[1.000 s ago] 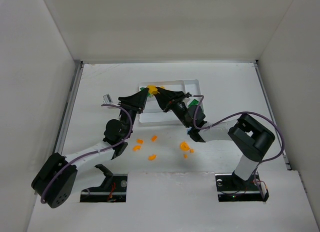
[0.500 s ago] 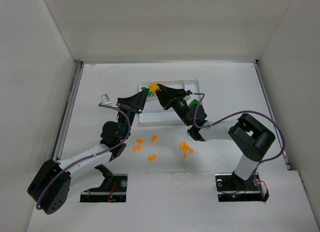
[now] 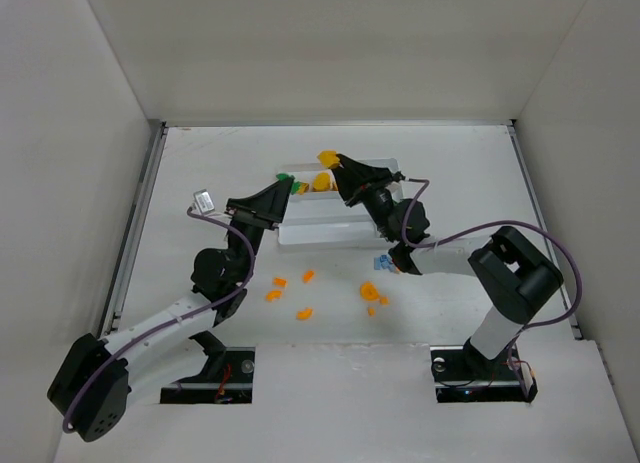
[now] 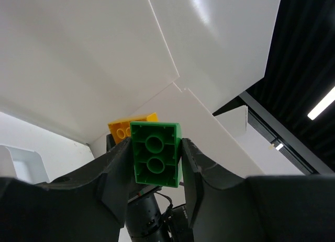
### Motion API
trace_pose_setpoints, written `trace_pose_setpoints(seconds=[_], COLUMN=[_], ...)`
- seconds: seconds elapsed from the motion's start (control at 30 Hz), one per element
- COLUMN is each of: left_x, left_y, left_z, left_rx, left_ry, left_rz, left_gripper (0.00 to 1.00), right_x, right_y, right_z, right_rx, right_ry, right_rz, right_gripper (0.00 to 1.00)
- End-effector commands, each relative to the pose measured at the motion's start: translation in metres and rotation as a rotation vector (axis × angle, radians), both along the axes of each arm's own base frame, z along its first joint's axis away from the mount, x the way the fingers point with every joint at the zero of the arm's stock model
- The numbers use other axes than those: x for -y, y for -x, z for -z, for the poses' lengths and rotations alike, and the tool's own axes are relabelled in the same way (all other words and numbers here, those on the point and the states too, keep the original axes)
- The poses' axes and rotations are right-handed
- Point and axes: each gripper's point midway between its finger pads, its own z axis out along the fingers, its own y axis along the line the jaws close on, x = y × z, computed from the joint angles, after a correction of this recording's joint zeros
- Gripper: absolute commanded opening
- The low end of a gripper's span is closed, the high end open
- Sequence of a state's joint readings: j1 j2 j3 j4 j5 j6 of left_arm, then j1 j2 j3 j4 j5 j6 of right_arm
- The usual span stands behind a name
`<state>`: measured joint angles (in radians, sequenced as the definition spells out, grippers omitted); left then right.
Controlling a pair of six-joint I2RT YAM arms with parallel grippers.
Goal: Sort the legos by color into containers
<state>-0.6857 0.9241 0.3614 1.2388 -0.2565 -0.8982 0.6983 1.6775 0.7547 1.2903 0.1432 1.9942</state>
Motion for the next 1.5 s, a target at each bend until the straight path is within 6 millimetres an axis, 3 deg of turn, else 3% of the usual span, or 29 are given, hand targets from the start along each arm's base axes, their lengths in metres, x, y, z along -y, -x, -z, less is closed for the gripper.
trace_pose_setpoints(seconds=[0.0,0.1,0.2,0.4,0.57,0.97,1.17,1.47], left_x=[-0.003,-0.001,0.0,0.0,0.005,0.019,0.021,0.025], left_y=[0.005,-0.002,-0.002,0.006,0.016,0.03,0.031,0.03], left_z=[-0.008,0.029,0.065,0.131,0.156,0.186,0.193,0.195], left_rx=[0.02,-0.081,-0.167,-0.312,-0.353,-0.399,-0.412,-0.414], left_ry=[-0.029,-0.108,-0.186,-0.318,-0.371,-0.431,-0.44,-0.441], left_rz=[-0.008,-0.013,-0.007,0.012,0.051,0.117,0.122,0.129], left_gripper=[0.26,0.27,0.27,0.28,0.28,0.29,0.3,0.3], right_x=[0.018,0.014,0.022,0.045,0.066,0.094,0.107,0.091], right_y=[0.016,0.001,-0.015,-0.043,-0.076,-0.134,-0.155,-0.169], right_z=[-0.027,0.016,0.06,0.117,0.149,0.177,0.17,0.173], right_rx=[0.106,0.032,-0.045,-0.132,-0.178,-0.198,-0.174,-0.112], right_ry=[-0.081,0.117,0.317,0.688,1.011,1.497,1.7,1.822], right_rz=[-0.043,-0.007,0.047,0.134,0.197,0.281,0.356,0.345], right_gripper=[0.19,0.19,0.18,0.18,0.18,0.18,0.2,0.22])
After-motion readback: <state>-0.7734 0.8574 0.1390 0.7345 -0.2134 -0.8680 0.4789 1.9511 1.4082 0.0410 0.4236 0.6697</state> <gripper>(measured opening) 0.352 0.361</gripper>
